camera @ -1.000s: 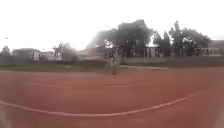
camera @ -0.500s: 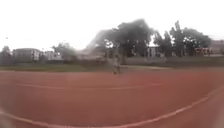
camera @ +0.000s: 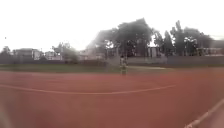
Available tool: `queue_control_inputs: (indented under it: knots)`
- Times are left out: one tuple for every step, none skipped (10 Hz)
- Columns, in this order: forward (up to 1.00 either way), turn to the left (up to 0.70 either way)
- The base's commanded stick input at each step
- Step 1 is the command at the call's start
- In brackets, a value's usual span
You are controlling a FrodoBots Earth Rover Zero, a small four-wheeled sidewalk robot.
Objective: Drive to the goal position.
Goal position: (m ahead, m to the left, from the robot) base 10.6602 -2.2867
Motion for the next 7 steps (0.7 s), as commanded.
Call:
queue_control_inputs:
  knots:
    - [0.70,0.00]
    - [0.70,0.00]
    - [0.70,0.00]
    - [0.70,0.00]
    - [0.70,0.00]
    - [0.70,0.00]
    - [0.70,0.00]
